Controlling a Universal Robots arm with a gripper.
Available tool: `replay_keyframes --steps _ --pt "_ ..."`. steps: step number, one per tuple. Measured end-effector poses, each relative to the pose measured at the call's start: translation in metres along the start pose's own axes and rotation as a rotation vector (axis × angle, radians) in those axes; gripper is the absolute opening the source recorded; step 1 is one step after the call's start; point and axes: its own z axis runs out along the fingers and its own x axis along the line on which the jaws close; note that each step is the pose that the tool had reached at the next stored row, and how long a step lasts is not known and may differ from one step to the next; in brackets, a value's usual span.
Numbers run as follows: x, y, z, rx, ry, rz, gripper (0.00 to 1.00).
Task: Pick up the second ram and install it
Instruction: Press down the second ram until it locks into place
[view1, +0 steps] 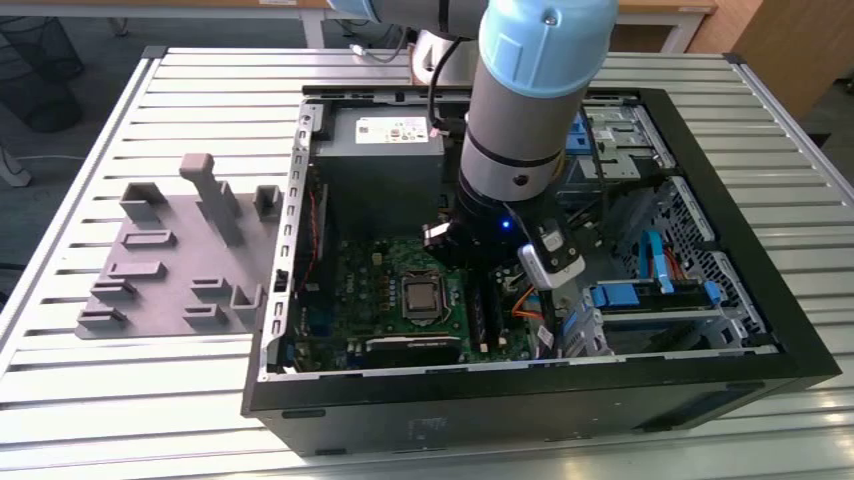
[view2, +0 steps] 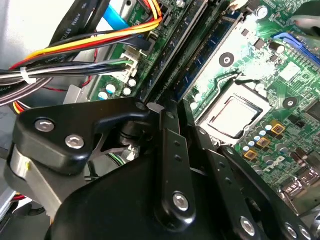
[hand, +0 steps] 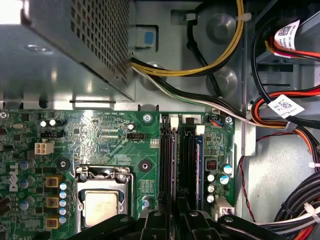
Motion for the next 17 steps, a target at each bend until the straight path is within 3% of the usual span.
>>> replay_keyframes --steps 2,9,17 --pt "0.0 0.0 -0.0029 0.0 0.0 0.0 0.21" --pt "0.0004 0.0004 -0.0274 0.0001 0.0 0.0 0.21" --pt "0.0004 0.0004 -0.0282 0.0001 0.0 0.0 0.11"
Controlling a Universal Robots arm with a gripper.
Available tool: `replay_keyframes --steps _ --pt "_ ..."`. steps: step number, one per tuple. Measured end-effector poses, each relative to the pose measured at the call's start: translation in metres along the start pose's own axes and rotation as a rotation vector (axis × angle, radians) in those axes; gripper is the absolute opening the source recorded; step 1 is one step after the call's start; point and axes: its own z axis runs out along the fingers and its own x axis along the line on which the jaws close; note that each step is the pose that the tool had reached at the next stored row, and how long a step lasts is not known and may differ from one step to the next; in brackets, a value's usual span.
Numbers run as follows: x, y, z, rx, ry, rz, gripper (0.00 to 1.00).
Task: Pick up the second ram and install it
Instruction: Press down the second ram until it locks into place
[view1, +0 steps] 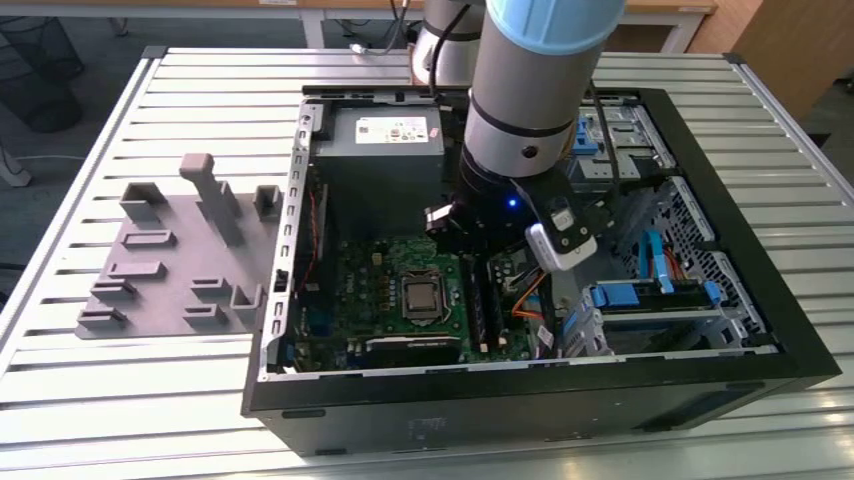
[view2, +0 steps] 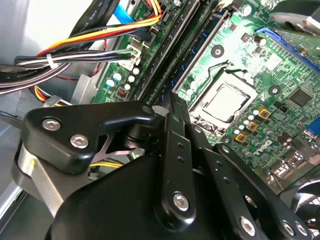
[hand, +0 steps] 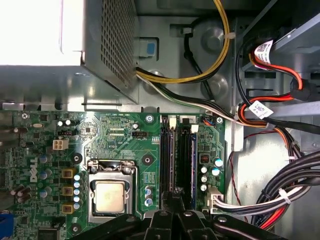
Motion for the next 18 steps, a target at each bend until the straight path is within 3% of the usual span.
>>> replay_keyframes --steps 7,18 --pt "-0.0001 -0.0001 0.0093 -0.0001 -0.0004 0.0 0.11" --pt "-0.0002 -0.0004 0.0166 0.0011 0.0001 0.0 0.11"
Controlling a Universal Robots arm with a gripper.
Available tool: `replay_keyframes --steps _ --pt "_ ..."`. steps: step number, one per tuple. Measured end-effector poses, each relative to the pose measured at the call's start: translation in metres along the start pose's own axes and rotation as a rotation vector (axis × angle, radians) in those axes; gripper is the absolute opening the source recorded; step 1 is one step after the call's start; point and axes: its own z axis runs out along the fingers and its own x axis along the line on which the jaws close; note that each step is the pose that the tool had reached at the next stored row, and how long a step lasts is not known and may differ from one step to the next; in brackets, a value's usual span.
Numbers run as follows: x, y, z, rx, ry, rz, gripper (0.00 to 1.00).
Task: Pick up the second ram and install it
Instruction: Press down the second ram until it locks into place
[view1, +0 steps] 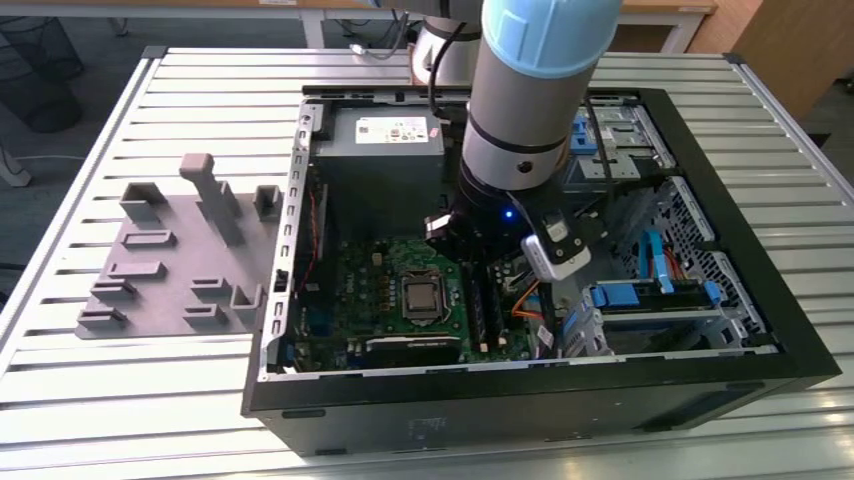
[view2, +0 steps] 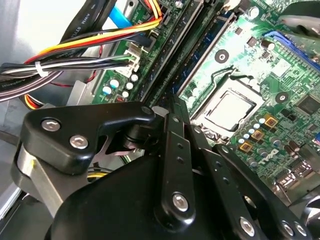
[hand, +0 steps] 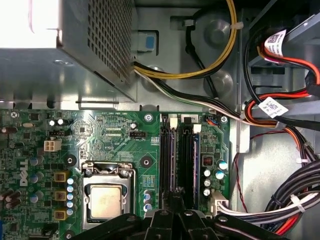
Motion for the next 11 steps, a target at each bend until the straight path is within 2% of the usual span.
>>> replay_keyframes --steps 4,7,8,11 --pt "0.0 0.0 0.0029 0.0 0.0 0.0 0.11" --pt "-0.0001 0.0003 0.0017 -0.0012 -0.0001 0.0 0.11" --pt "-0.0002 0.0007 -0.0007 -0.0043 -0.001 0.0 0.11" --pt "0.0001 0.0004 -0.0146 -0.0013 0.0 0.0 0.11"
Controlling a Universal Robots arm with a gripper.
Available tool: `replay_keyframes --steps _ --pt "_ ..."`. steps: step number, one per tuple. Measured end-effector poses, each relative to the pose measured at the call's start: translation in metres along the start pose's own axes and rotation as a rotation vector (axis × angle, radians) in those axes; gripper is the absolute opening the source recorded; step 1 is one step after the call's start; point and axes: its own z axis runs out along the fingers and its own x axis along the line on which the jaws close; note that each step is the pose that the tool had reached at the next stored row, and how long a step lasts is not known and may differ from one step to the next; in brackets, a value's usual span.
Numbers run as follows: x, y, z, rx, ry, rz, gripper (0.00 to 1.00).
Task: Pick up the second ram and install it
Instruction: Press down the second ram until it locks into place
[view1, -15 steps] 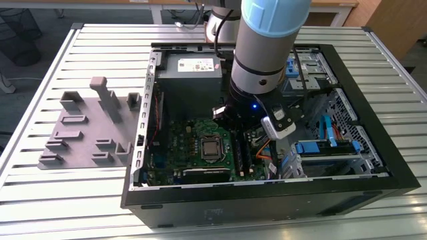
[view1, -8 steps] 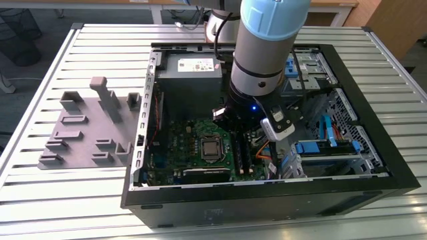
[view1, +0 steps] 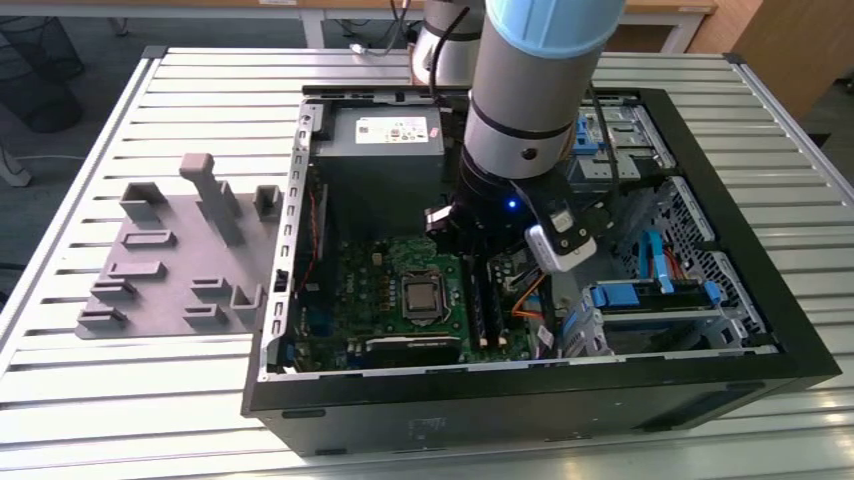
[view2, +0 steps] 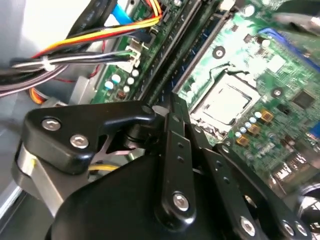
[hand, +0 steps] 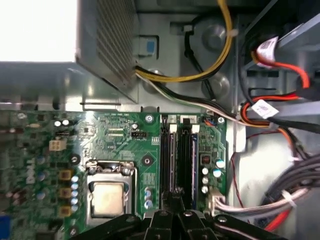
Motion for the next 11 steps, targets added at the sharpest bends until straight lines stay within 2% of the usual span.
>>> replay_keyframes --steps 3,11 --pt "0.0001 0.0001 -0.0073 0.0002 0.0001 0.0 0.11" --pt "0.0001 0.0001 -0.0084 0.0 0.0 0.0 0.11"
